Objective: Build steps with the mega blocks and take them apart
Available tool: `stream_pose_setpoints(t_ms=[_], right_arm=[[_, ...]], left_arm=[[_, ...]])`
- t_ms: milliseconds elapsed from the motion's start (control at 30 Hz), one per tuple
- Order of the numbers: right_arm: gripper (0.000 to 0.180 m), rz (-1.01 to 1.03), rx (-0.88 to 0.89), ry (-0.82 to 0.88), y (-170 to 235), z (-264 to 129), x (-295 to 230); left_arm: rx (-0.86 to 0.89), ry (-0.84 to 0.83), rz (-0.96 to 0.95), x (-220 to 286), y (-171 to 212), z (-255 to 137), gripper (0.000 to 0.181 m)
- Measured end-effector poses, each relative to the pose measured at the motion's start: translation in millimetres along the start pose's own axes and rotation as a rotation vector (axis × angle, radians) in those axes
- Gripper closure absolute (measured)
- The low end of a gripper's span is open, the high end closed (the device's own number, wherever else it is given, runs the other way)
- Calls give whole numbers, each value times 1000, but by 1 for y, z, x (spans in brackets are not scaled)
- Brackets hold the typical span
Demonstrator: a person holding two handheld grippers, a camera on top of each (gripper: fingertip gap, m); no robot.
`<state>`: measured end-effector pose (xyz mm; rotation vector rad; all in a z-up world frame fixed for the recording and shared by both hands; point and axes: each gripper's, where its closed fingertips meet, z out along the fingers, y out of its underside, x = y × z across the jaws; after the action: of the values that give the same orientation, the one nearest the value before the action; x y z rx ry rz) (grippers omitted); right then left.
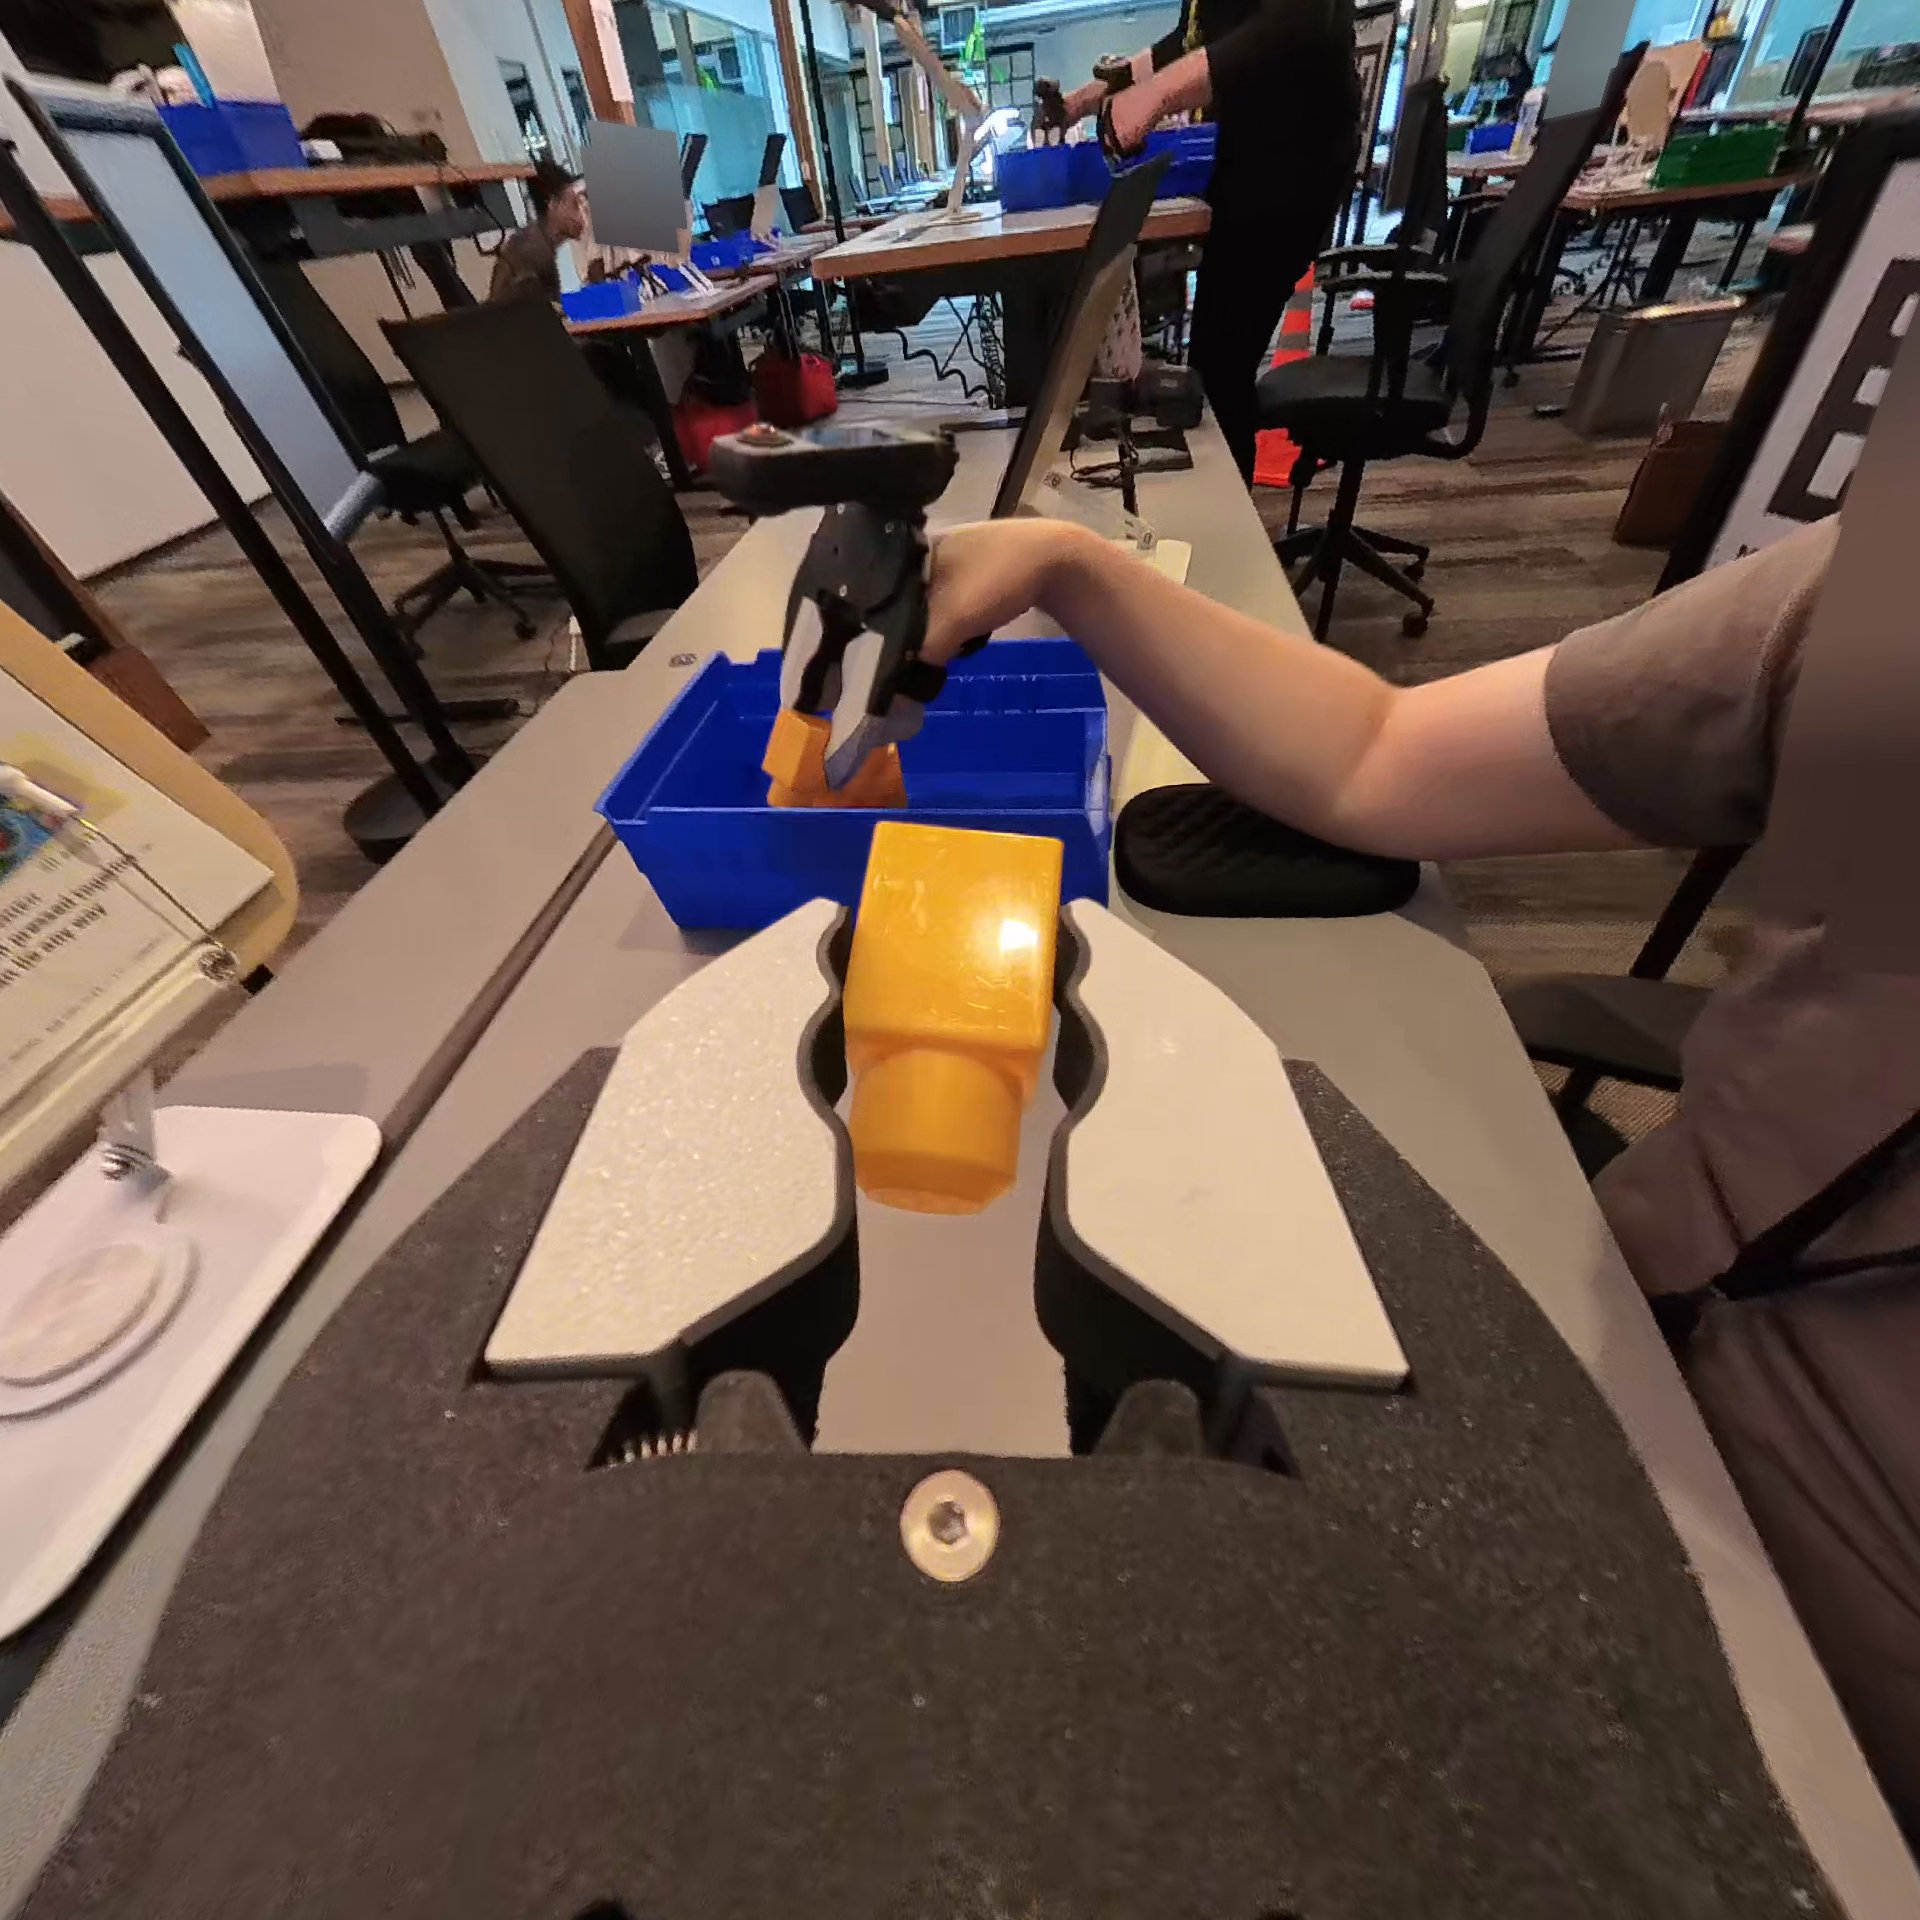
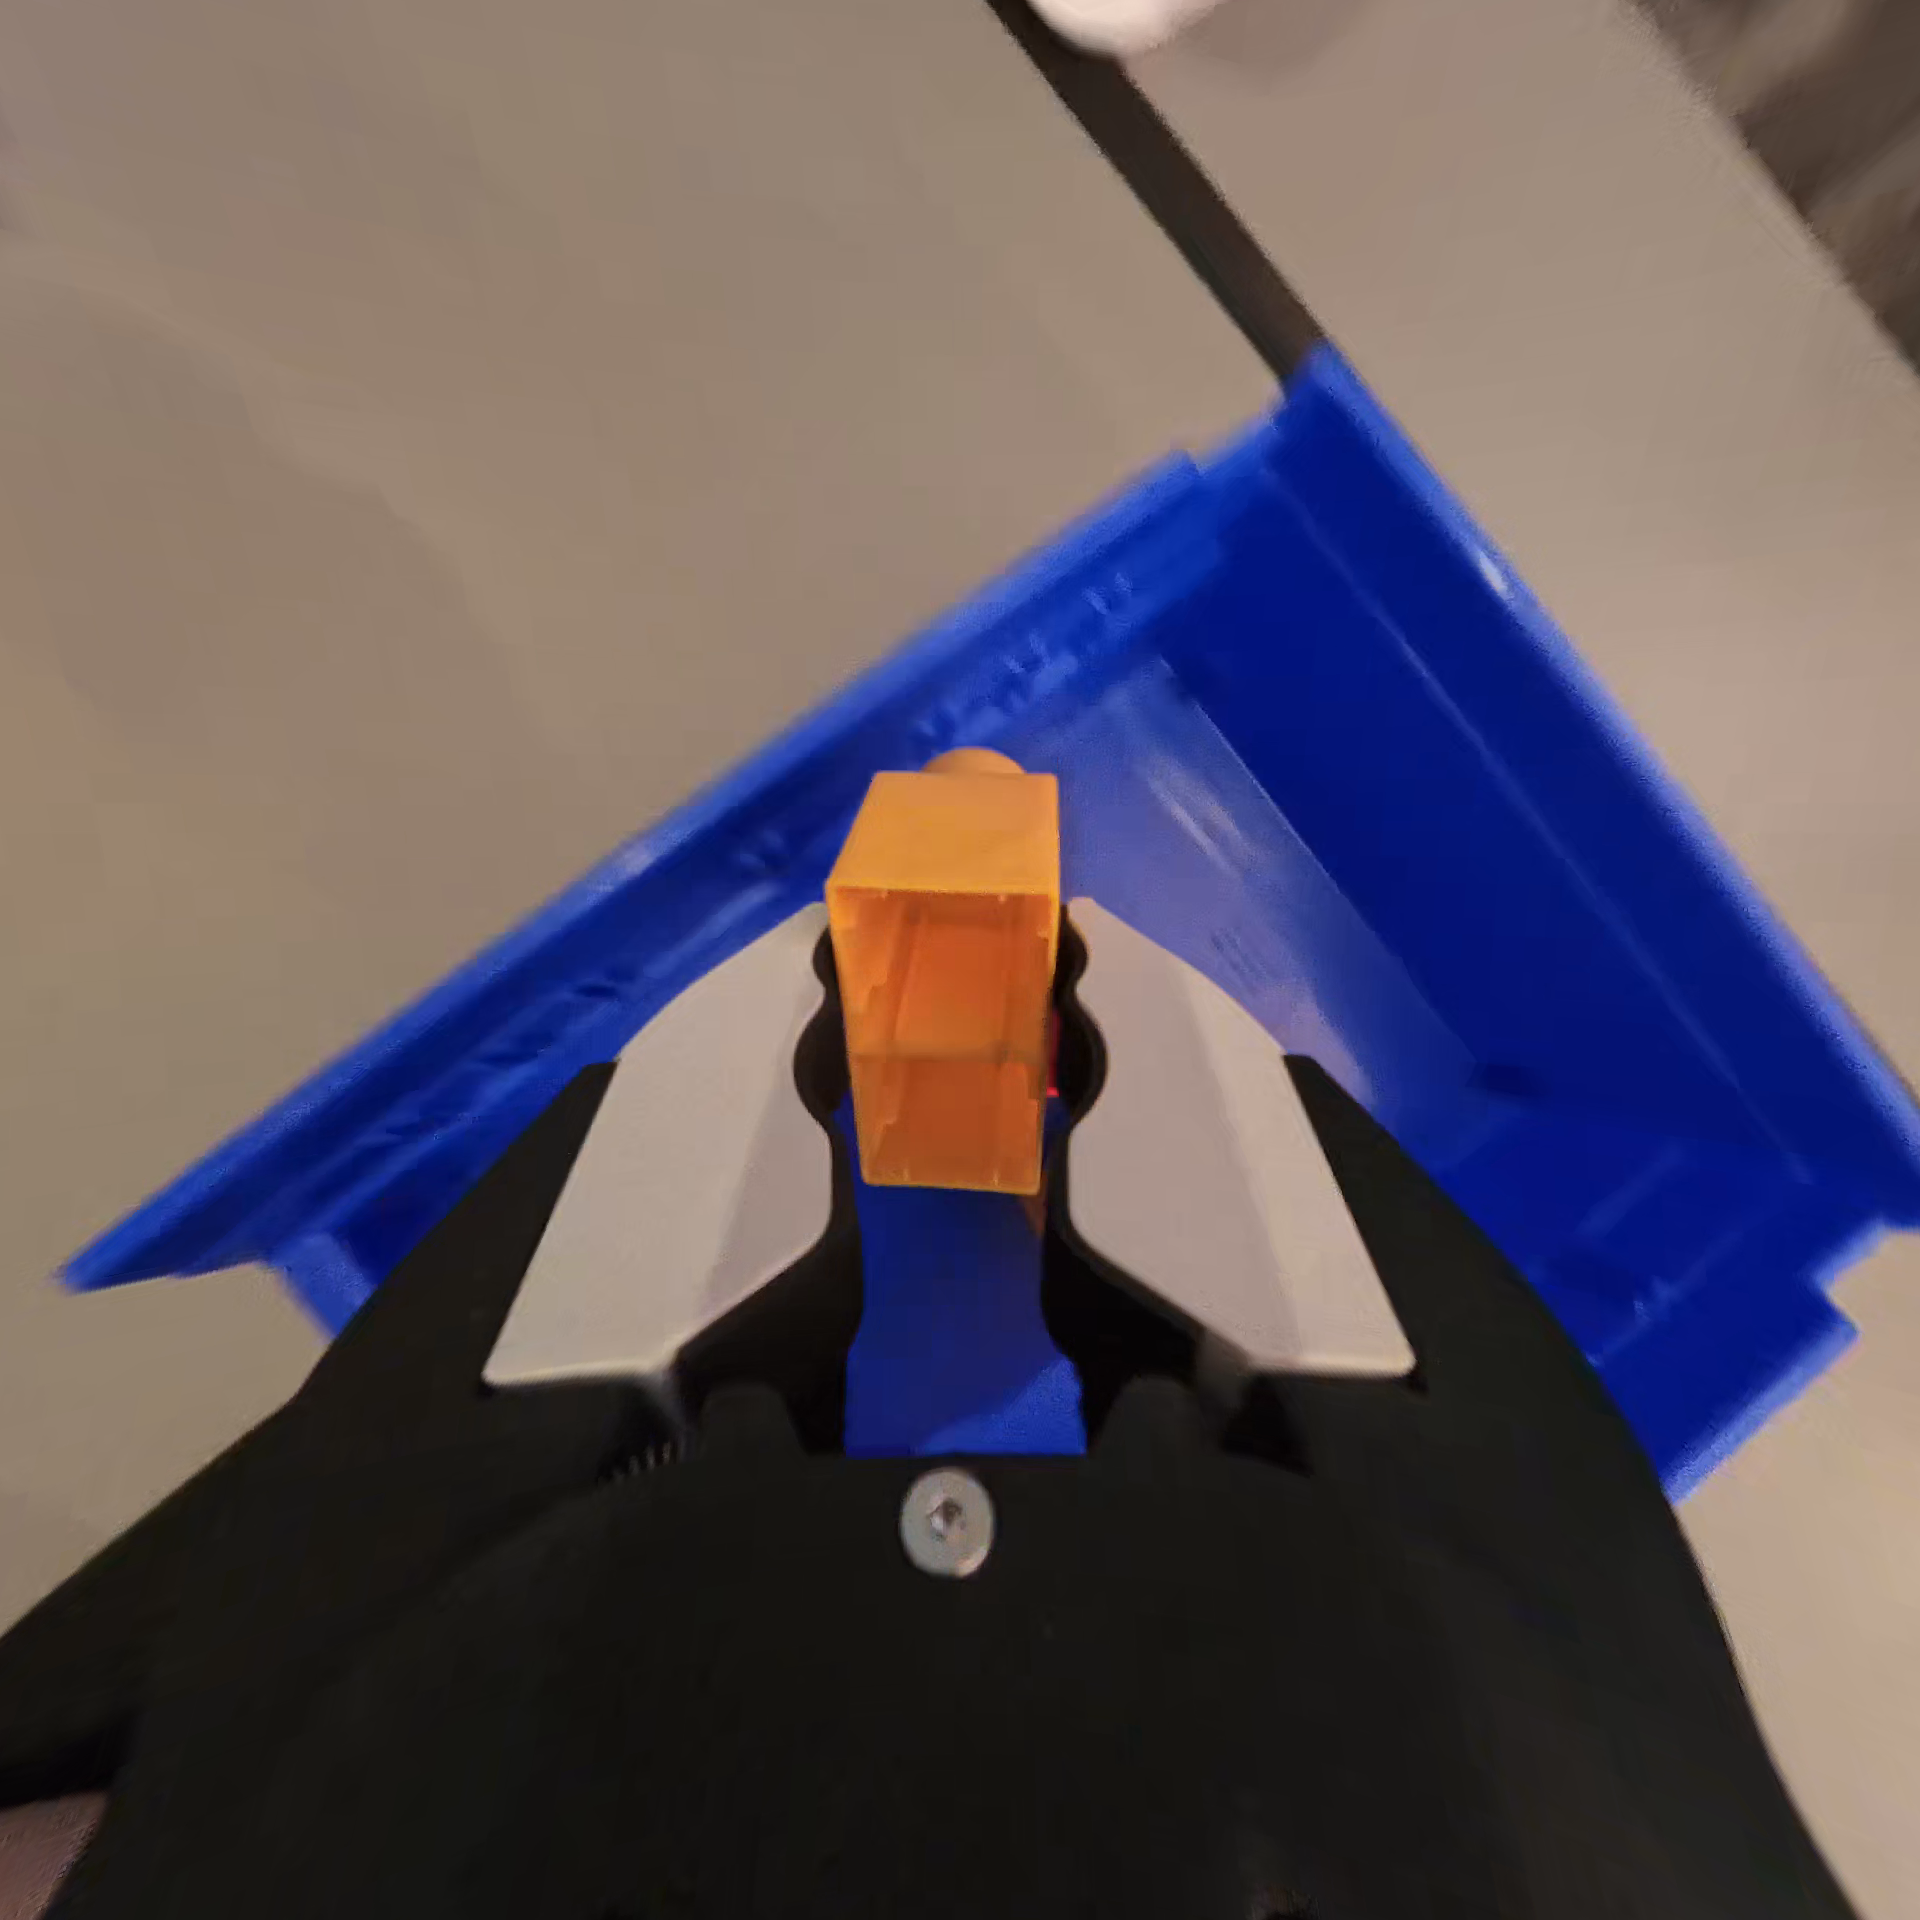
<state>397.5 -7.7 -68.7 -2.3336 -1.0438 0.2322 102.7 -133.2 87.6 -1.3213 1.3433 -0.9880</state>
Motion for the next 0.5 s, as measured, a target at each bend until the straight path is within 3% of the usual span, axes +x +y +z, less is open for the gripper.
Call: stream_pose_setpoints(t_ms=[100,200,267,367,500], right_arm=[[139,70,-14,120,5,4,29],[122,31,151,236,-26,-27,36],[122,-38,275,278,-52,-52,25],[121,-264,466,190,-97,-78,-38],[112,-699,728,-56,-140,-88,-178]], left_arm=[[23,23,-130,-6,5,12,144],[41,61,-214,-9,10,20,144],[50,59,-244,-11,12,24,144],[53,80,-305,-10,16,35,144],[40,166,-408,2,21,51,144]])
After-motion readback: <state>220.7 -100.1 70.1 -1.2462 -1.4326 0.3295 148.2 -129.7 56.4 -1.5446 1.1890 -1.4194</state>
